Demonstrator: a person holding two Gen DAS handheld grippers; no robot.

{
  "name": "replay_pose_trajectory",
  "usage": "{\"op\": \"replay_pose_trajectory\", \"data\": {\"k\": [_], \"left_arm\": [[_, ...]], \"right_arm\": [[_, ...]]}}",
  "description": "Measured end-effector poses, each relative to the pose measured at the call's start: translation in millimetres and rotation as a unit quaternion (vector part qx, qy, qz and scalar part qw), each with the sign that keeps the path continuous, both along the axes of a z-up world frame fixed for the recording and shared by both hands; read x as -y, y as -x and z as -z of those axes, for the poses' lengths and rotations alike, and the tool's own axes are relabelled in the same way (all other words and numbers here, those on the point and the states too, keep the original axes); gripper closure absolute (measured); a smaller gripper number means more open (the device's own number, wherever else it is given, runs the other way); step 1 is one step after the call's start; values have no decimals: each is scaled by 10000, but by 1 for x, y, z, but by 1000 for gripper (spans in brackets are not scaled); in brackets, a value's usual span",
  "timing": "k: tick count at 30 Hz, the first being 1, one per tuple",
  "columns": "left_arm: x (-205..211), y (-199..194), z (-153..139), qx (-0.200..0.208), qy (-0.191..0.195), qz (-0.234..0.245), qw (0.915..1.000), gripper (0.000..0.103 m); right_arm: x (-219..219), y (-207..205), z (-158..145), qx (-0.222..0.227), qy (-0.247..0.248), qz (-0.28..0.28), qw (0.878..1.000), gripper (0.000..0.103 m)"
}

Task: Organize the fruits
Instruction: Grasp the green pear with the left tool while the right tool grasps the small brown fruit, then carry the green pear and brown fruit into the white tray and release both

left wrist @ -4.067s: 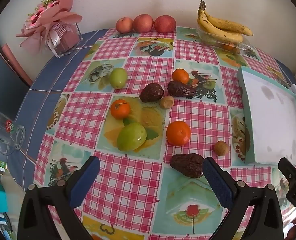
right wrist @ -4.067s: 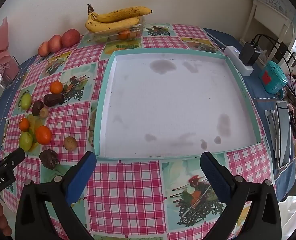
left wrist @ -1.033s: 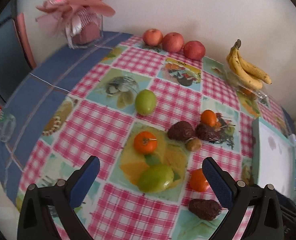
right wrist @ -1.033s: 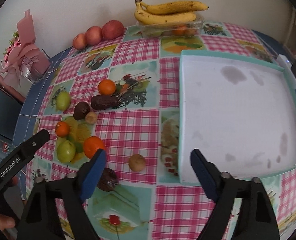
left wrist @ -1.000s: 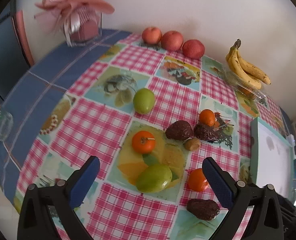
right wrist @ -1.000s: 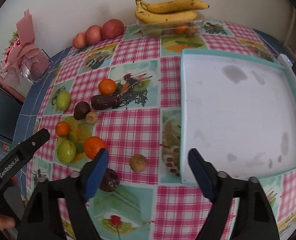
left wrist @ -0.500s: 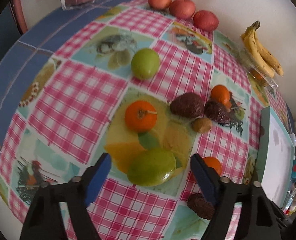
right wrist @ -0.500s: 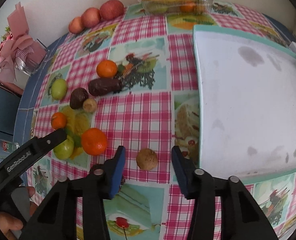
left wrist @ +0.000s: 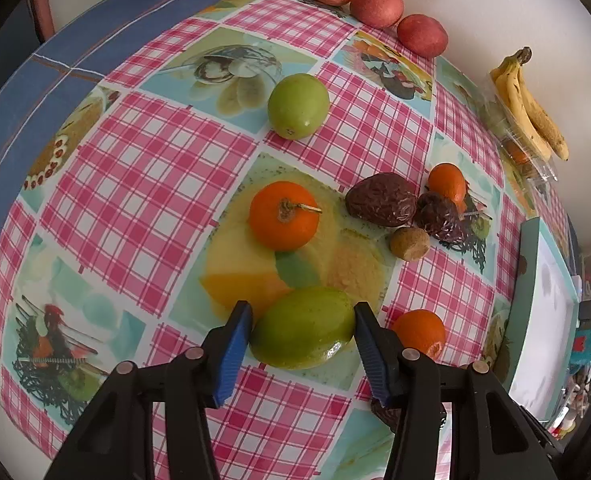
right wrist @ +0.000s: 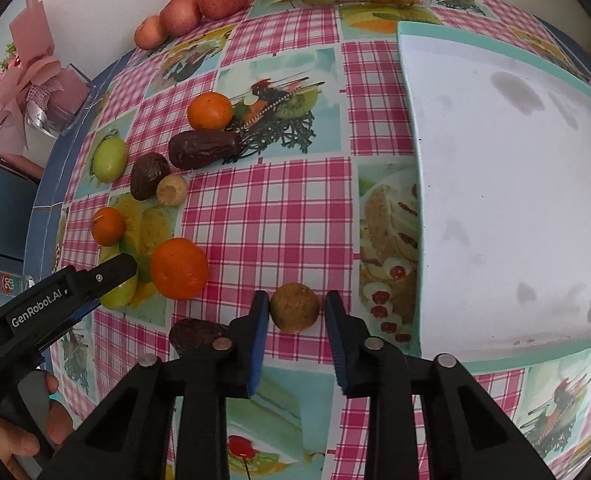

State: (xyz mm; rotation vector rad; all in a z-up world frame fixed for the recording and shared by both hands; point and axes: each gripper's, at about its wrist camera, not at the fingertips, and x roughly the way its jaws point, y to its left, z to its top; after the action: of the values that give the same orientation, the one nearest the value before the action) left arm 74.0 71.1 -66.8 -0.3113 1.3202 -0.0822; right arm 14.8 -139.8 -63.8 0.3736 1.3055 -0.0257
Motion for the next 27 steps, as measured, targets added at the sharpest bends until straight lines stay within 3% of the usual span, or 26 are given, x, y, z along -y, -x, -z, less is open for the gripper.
{"op": "replay_pose_trajectory", "data": {"k": [7,15,22,27], "left_arm": [[-4,2,-4,63,49,-73,9999,49],[4,9,-35,497,-33,62,9987,49],[54,10,-61,779,1,735,9942,49],[112,10,-74,887,46,1437,9856,49]], "right_arm": [[3,0,-3,71,-40,64,9999,77],[23,1,-31,441,8,319,9985,77],[86,10,-51,525,648,1091,9905,77],[125,16,-49,381,739,1590,9838,77]]}}
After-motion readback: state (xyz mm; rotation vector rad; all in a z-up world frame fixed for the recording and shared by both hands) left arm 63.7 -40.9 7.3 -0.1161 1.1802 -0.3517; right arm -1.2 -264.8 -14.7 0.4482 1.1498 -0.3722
